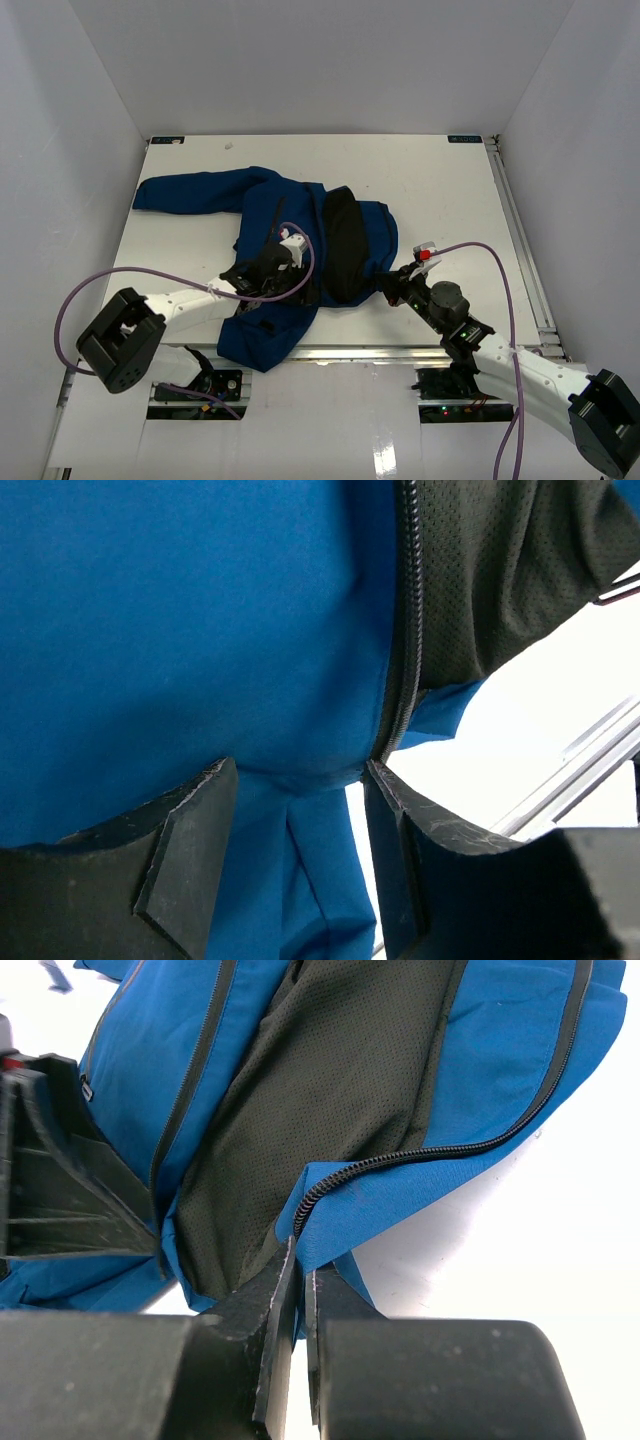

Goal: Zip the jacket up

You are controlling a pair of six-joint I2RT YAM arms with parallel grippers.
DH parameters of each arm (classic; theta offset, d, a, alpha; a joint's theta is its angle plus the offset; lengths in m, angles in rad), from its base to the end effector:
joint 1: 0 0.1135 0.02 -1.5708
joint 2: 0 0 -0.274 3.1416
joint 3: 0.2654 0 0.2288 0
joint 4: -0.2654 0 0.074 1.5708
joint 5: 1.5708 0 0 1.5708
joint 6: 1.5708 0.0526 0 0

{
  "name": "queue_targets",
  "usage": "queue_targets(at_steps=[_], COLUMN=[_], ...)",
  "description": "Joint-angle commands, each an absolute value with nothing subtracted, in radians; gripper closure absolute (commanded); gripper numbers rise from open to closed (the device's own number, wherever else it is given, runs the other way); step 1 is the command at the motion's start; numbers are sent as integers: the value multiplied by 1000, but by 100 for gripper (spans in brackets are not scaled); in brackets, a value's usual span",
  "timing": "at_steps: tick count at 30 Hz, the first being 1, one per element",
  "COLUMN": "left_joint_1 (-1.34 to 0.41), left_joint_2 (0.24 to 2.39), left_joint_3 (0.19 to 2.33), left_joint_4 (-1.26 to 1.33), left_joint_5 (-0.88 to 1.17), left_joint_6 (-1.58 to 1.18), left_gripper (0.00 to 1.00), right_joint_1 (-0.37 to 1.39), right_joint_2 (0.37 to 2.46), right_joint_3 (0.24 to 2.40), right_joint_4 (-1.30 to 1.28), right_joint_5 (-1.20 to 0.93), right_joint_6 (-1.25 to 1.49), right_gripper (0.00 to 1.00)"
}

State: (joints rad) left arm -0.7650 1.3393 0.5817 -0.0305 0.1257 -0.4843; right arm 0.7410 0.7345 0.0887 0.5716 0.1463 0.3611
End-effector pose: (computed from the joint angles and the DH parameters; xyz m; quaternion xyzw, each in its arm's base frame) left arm 0.1742 -0.1763 0.1826 0.1528 0.9101 -0.2697 0.2748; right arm 0.1194 0.0988 0.2028 -0.0892 0.7271 0.3097 0.6062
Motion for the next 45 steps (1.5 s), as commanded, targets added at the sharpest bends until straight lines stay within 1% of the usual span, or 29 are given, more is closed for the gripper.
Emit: queue_targets(at_steps=[1,4,8,13,15,18,20,24,26,28,30,31,32,33,34,35,36,45], left_joint_1=[-764,-764,-764,-764,-764,-764,-764,-764,-765,-764,-764,-764,-764,-764,-764,-764,-764,-764], left_joint_2=[1379,1394,1423,1458,1459,1450,1438,1379,1347,1308,1264,1250,1239,1231,1224,1220,1216,1183], left_joint_3=[611,615,636,658,660,659,661,669,666,662,658,658,658,658,658,657,655,670], left_joint_4=[35,26,9,6,12,13,5,-65,-77,-87,-96,-100,-102,-105,-107,-107,-105,-89], left_joint_5=[163,127,87,81,88,98,101,92,89,92,97,102,107,111,115,118,119,121], left_joint_6=[-460,-461,-459,-454,-453,-453,-461,-475,-480,-484,-485,-485,-485,-485,-484,-482,-483,-461], left_gripper=[36,38,44,59,70,82,87,92,98,100,100,92,82,82,87,96,100,100], right_joint_1=[744,744,744,744,744,745,744,745,744,744,746,745,744,744,744,744,744,744], right_joint_2=[730,725,720,724,723,723,721,725,729,735,739,741,742,743,745,746,747,759], right_joint_3=[104,105,107,107,108,107,106,106,107,109,109,109,110,110,110,109,109,112], right_joint_4=[600,598,595,594,594,594,595,597,601,603,604,605,606,608,609,610,611,616], right_joint_5=[149,147,144,145,144,144,144,141,138,133,131,131,132,131,130,129,129,114], right_joint_6=[350,351,351,352,351,351,353,353,354,356,357,357,357,358,359,358,358,357], right_gripper=[92,92,92,92,92,92,92,92,92,92,92,92,92,92,92,92,92,92])
